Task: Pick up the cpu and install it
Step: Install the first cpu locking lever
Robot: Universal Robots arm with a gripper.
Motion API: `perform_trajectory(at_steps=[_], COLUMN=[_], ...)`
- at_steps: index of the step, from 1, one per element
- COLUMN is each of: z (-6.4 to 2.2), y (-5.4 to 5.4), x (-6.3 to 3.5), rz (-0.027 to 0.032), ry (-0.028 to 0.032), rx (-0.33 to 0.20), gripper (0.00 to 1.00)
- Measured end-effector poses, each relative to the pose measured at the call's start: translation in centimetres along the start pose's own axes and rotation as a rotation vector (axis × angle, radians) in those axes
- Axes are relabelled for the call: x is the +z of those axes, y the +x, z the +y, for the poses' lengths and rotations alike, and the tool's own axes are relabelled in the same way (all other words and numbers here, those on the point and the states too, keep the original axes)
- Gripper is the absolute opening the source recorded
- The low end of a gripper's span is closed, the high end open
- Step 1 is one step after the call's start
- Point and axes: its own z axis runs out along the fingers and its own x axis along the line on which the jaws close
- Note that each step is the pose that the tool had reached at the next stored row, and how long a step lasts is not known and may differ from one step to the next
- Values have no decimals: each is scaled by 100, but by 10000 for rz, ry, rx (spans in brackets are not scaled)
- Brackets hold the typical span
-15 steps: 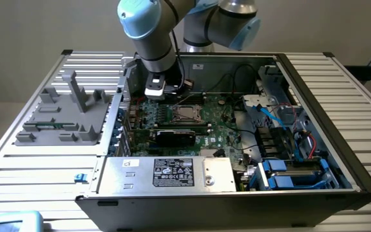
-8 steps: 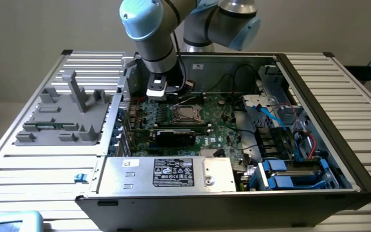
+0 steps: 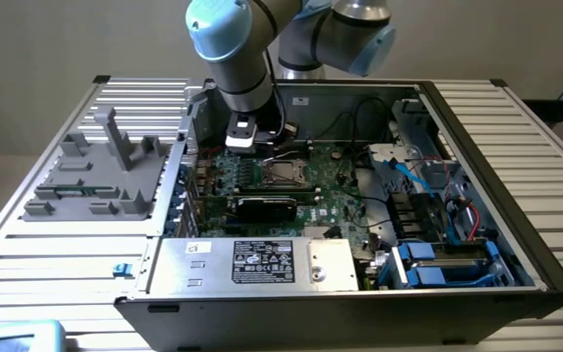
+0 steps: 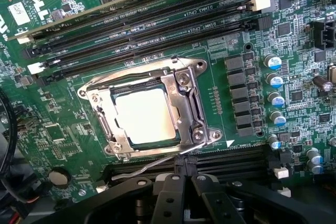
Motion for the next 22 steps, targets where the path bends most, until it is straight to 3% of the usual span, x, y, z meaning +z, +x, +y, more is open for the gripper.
perform_trajectory(at_steps=[3,7,12,16,18,22], z=[2,-7,-15,-17,-17,-16], y=[2,-9,-53,-64,-65,-65], x=[0,-38,-123,-131,-132,-127], rz=[-8,-72,-75,-73,-39,101], ry=[-9,-28,-44,-29,-20,27], rx=[5,23,23,22,13,-29], gripper=[11,11,11,11,11,11])
